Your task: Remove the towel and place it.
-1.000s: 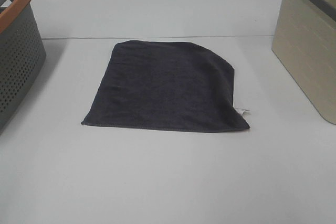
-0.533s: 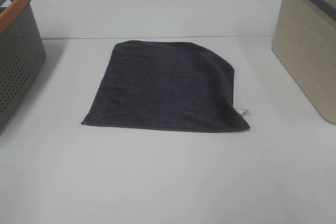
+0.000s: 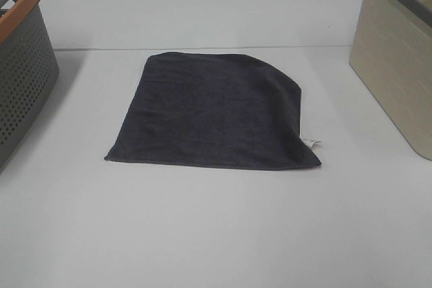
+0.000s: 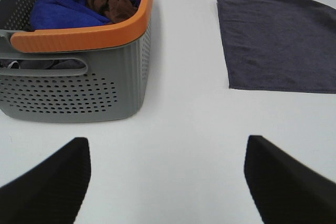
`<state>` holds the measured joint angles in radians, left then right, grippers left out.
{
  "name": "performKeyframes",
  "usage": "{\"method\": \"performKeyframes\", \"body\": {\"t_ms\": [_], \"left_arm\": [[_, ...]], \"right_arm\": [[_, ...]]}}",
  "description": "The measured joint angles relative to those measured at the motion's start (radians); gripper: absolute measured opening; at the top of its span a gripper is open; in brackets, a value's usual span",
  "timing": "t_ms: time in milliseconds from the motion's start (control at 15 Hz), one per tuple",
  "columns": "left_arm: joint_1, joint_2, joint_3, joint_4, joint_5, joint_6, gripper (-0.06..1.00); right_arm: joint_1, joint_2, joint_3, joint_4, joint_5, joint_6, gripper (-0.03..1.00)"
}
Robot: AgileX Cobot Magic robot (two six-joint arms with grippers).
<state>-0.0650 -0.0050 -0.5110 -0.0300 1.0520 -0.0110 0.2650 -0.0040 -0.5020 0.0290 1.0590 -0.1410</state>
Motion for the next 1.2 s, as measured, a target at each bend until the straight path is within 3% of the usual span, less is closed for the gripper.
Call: {"method": "performKeyframes", "body": {"t_ms": [267, 600, 1200], "left_arm": [[0.000, 0.000, 0.000, 0.000, 0.000, 0.000, 0.75], [0.000, 0.000, 0.000, 0.000, 0.000, 0.000, 0.75], [0.000, 0.000, 0.000, 0.000, 0.000, 0.000, 0.75]], "right_arm": [[-0.104, 0.000, 0.000, 0.000, 0.000, 0.000, 0.76], [-0.172, 0.000, 0.000, 0.000, 0.000, 0.000, 0.76], [-0.175, 0.000, 0.000, 0.000, 0.000, 0.000, 0.76]]}}
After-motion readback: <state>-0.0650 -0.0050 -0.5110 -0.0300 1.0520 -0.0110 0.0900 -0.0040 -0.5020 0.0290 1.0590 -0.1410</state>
